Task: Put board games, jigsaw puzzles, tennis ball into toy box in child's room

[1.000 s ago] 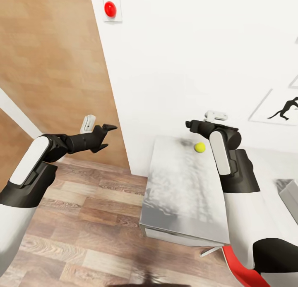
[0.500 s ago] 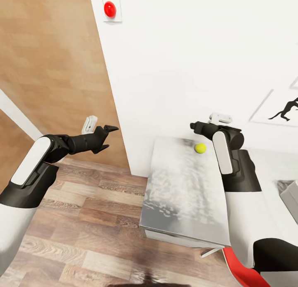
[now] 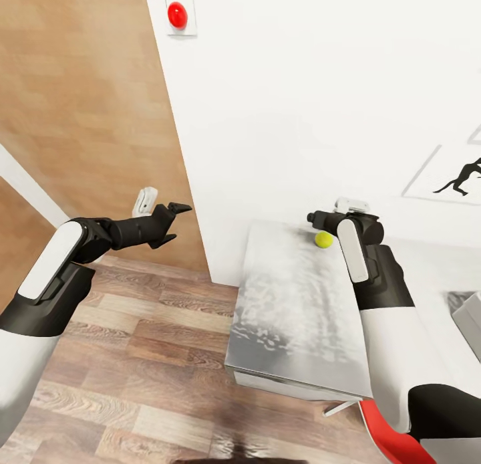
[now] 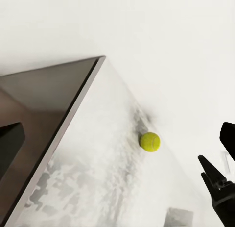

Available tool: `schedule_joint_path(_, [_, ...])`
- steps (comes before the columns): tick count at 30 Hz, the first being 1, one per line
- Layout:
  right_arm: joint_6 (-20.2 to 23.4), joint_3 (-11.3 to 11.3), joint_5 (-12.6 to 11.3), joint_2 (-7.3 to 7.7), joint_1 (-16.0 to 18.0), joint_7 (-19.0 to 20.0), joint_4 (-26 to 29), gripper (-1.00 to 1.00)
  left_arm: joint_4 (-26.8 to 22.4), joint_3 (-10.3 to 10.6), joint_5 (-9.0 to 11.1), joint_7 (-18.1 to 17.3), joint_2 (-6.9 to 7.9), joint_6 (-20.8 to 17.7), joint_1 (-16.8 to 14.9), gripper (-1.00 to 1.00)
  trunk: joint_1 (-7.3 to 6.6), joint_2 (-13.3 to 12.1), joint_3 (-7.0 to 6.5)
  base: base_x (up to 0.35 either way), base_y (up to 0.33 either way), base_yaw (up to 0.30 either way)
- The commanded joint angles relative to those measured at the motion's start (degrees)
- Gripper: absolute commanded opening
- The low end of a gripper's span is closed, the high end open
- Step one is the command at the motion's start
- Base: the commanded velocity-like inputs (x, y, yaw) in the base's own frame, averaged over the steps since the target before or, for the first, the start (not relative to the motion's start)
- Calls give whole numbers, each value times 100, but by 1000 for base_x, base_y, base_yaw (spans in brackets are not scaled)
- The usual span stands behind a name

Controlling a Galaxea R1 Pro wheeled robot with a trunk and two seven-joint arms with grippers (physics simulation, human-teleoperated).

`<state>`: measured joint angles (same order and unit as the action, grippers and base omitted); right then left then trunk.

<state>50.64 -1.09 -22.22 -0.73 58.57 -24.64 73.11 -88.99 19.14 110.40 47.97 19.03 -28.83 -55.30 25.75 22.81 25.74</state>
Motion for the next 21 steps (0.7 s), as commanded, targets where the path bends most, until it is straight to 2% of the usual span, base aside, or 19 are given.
schedule_joint_path(1, [12, -5, -60, 0, 6, -60, 3, 100, -4, 4, 34, 37, 4, 1, -7, 100, 3, 11, 12, 0, 0, 0])
schedule_joint_path(21, [0, 17, -63, 24, 5, -83, -181, 100, -4, 5, 34, 37, 2, 1, -7, 100, 3, 11, 148, 0, 0, 0])
